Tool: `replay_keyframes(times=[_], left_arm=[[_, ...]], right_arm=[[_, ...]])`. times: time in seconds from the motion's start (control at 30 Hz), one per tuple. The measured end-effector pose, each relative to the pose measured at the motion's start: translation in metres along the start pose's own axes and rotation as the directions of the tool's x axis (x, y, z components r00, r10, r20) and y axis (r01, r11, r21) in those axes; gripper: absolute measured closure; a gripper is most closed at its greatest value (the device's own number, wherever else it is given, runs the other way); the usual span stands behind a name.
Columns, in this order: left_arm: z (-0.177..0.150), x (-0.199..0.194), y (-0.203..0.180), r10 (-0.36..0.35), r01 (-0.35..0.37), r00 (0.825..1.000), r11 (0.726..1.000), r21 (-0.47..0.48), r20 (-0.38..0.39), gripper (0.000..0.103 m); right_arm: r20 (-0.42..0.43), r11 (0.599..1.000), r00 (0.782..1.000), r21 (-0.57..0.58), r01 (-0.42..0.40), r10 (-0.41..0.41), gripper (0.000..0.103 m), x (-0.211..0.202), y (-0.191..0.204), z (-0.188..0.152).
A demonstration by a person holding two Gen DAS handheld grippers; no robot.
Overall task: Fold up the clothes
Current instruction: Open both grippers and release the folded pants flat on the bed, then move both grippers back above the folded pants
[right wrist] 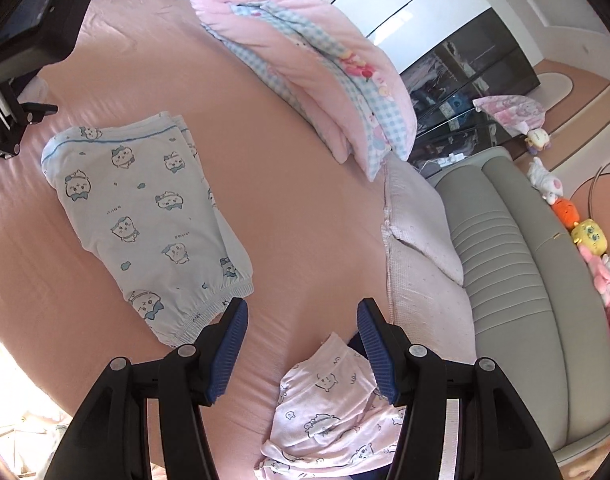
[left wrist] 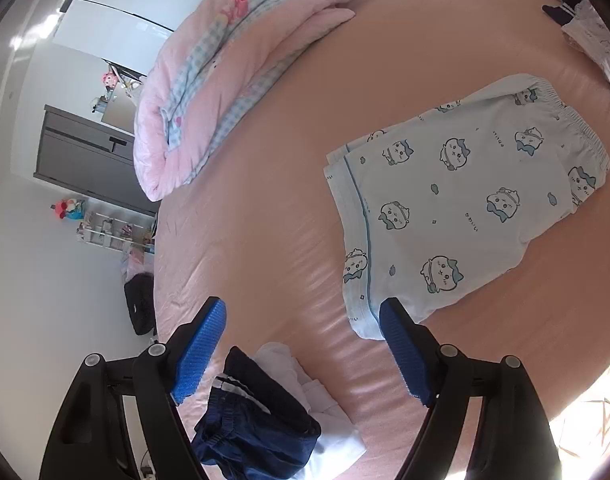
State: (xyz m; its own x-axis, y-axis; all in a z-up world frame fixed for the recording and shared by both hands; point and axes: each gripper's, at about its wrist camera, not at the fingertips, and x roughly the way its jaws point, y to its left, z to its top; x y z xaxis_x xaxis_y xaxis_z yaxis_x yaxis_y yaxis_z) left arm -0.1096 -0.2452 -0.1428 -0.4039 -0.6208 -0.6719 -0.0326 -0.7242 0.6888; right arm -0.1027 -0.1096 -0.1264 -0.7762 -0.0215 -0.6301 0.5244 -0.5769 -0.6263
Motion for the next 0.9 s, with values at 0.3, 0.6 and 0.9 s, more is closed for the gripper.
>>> replay_keyframes(times=[0.3,0.6,0.9], left_arm=[[-0.030,-0.079,0.013,0.089,-0.079,0.990,0.992,-0.102,0.105,0.024],[-0.055,-0.123,0.012,0.040,-0.021,0.984,0.993,-0.114,0.171,0.024],[-0.073,-0.128,0.028,0.039,-0.014,0.988,0.986,-0.168,0.148,0.024]], right_arm=[[0.152,0.992,0.986,0.120,0.048,-0.066,0.034,-0.088,-0.021,-0.018],[0.219,0.956,0.975,0.273,-0.110,0.050,0.034,-0.126,-0.030,-0.024],[0.250,0.892,0.960,0.394,-0.221,0.128,0.034,-0.134,-0.046,-0.015]])
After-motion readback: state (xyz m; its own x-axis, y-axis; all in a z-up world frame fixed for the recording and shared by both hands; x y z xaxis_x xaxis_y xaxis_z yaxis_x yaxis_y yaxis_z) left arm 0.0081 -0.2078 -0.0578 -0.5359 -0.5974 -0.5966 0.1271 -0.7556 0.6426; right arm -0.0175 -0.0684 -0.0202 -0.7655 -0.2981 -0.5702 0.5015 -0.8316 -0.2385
